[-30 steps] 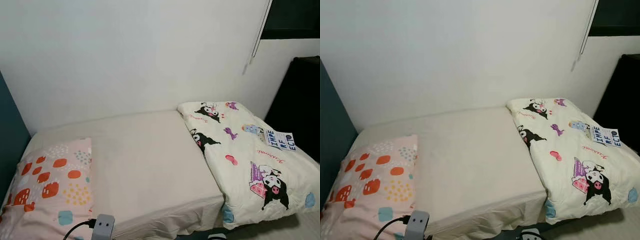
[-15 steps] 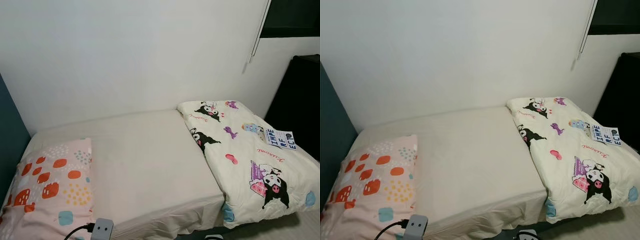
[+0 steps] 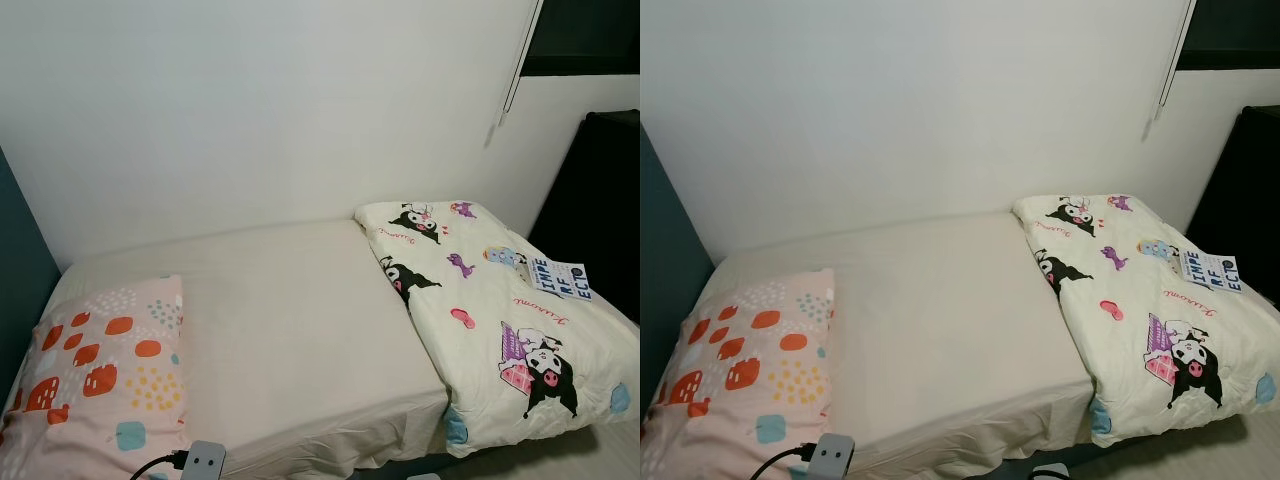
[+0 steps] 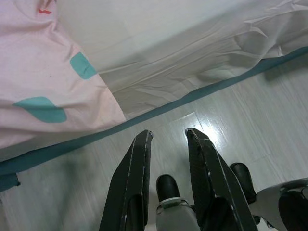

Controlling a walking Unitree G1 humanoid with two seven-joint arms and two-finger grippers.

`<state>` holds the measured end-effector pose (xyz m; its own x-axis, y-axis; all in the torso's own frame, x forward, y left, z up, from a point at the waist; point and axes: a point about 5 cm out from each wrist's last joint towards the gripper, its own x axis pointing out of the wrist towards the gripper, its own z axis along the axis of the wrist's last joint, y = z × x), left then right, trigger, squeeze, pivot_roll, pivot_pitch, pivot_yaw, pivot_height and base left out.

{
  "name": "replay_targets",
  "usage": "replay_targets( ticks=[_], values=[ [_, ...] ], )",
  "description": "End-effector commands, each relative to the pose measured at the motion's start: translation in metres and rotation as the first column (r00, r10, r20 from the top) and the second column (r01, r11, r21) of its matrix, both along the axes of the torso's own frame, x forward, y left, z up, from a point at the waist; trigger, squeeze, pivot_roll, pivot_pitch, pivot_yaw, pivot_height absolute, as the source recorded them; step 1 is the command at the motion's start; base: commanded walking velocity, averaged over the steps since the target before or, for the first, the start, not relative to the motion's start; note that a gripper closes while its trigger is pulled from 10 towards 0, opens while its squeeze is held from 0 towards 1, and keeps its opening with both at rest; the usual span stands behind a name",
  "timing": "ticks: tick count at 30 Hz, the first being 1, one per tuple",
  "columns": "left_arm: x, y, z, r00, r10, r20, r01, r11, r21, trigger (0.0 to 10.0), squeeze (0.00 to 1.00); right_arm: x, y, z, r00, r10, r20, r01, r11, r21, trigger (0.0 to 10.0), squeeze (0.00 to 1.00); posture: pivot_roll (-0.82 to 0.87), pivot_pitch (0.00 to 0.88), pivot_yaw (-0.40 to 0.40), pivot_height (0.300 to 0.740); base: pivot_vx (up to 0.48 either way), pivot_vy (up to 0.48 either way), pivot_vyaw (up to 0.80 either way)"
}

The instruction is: Clean up the room

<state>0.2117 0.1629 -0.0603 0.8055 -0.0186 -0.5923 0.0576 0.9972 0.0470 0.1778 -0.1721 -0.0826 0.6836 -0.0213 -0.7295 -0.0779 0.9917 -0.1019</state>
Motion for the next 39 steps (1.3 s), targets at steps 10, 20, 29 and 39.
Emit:
replay_targets(
  ticks=[10, 20, 29, 39],
  values=[
    [-0.0014, 0.0023, -0.0006, 1.000, -0.021, -0.004, 0.021, 1.000, 0.013, 10.0, 0.00, -0.0059, -0.0014, -0.0026, 1.000, -0.017, -0.015, 0.017, 1.000, 0.008, 10.0, 0.00, 0.02, 0.045, -0.032, 0.740, 0.000, 0.000, 0.00],
    [-0.0017, 0.0027, -0.0009, 1.000, -0.017, -0.006, 0.017, 1.000, 0.020, 10.0, 0.00, -0.0040, -0.0030, -0.0012, 1.000, -0.025, 0.000, 0.025, 1.000, 0.010, 10.0, 0.00, 0.02, 0.040, -0.039, 0.740, 0.000, 0.000, 0.00],
    [-0.0004, 0.0020, -0.0002, 1.000, -0.021, -0.004, 0.021, 1.000, 0.022, 10.0, 0.00, -0.0005, -0.0063, 0.0014, 0.998, -0.048, 0.028, 0.049, 0.999, -0.008, 10.0, 0.00, 0.01, 0.048, -0.037, 0.740, 0.000, 0.000, 0.00],
    [0.0016, 0.0014, 0.0012, 0.999, -0.033, 0.006, 0.032, 0.999, 0.028, 10.0, 0.00, -0.0017, -0.0077, 0.0011, 0.996, -0.086, 0.026, 0.084, 0.994, 0.065, 10.0, 0.00, 0.02, 0.054, -0.041, 0.740, 0.000, 0.000, 0.00]
  ],
)
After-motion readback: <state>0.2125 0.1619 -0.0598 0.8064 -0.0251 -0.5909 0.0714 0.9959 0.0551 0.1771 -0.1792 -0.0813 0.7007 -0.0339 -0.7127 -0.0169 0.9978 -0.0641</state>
